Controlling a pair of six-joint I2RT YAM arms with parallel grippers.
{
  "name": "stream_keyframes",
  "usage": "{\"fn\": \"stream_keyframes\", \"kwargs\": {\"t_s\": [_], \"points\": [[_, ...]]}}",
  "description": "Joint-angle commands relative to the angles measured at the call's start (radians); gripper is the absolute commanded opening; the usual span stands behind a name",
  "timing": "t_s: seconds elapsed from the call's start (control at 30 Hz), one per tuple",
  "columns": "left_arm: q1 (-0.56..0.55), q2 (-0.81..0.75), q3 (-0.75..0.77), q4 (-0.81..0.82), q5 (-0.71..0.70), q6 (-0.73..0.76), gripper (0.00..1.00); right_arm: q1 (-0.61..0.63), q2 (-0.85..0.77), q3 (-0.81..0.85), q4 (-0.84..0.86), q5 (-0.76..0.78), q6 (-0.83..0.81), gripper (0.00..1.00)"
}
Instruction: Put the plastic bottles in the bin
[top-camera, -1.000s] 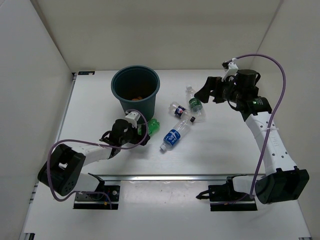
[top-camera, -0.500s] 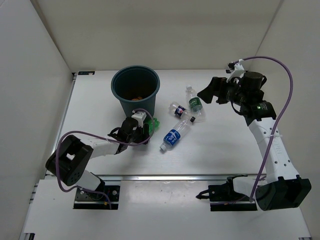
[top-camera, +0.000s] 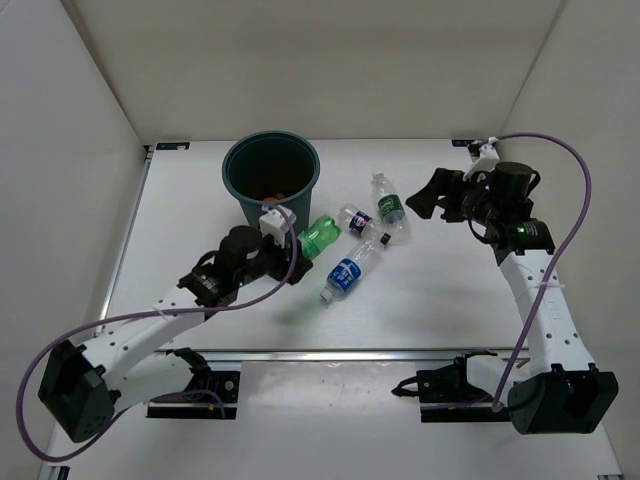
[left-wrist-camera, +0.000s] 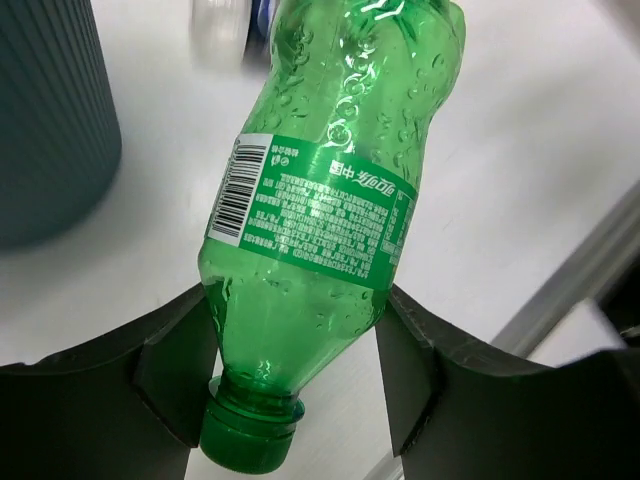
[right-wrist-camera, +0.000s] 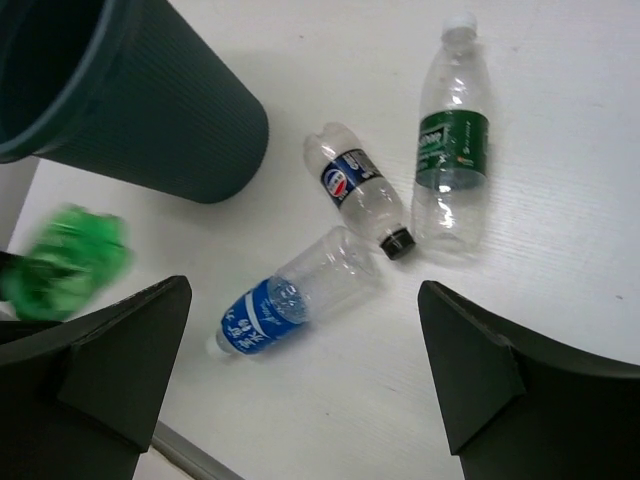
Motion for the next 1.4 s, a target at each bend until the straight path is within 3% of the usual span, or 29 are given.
{"fn": "stream_keyframes", "kwargs": {"t_s": [0.0, 0.03, 0.07, 0.13, 0.23, 0.3, 0.43, 0.6, 0.63, 0.67, 0.73, 0.87, 1.13, 1.23, 1.37], "points": [[0.001, -0.052, 0.208, -0.066, 0.053, 0.010, 0.49, -0.001, -0.015, -0.065, 0.022, 0.065, 0.013, 0.95], [0.008, -0.046, 0.266, -0.051, 0.046, 0.017, 0.55, 0.008, -0.012, -0.093, 0.016, 0.109, 0.011, 0.95], [0.017, -0.026, 0.296, -0.051, 0.020, 0.022, 0.51, 0.014, -0.009, -0.113, 0.007, 0.130, 0.016, 0.95], [0.045, 0.014, 0.426, -0.077, -0.037, 0.040, 0.51, 0.037, 0.019, -0.148, -0.005, 0.206, 0.011, 0.95], [0.138, 0.092, 0.489, -0.037, -0.106, 0.069, 0.56, 0.057, 0.047, -0.158, -0.019, 0.266, -0.001, 0.94], [0.232, 0.159, 0.521, -0.023, -0.204, 0.056, 0.50, 0.091, 0.057, -0.159, -0.007, 0.350, -0.010, 0.94], [0.375, 0.306, 0.593, -0.014, -0.157, 0.024, 0.49, 0.099, 0.074, -0.152, 0.028, 0.423, -0.031, 0.96], [0.386, 0.399, 0.615, -0.017, -0.172, -0.006, 0.56, 0.108, 0.146, -0.103, 0.042, 0.452, -0.068, 0.96], [0.384, 0.415, 0.620, -0.028, -0.180, -0.003, 0.62, 0.124, 0.155, -0.086, 0.045, 0.467, -0.074, 0.96], [0.369, 0.428, 0.635, -0.042, -0.186, 0.005, 0.79, 0.122, 0.174, -0.078, 0.050, 0.466, -0.090, 0.96], [0.357, 0.432, 0.652, -0.045, -0.211, 0.016, 0.99, 0.118, 0.214, -0.053, 0.064, 0.460, -0.100, 0.96], [0.341, 0.399, 0.681, -0.029, -0.226, 0.023, 0.99, 0.114, 0.295, 0.000, 0.094, 0.447, -0.139, 0.97], [0.281, 0.287, 0.768, -0.187, -0.341, 0.070, 0.99, 0.126, 0.554, 0.175, 0.122, 0.430, -0.214, 0.97], [0.326, 0.187, 0.678, -0.282, -0.338, -0.030, 0.98, 0.143, 0.663, 0.256, 0.126, 0.437, -0.242, 0.96], [0.436, -0.010, 0.402, -0.400, -0.330, -0.186, 0.98, 0.177, 0.776, 0.283, 0.165, 0.434, -0.266, 0.96]]}}
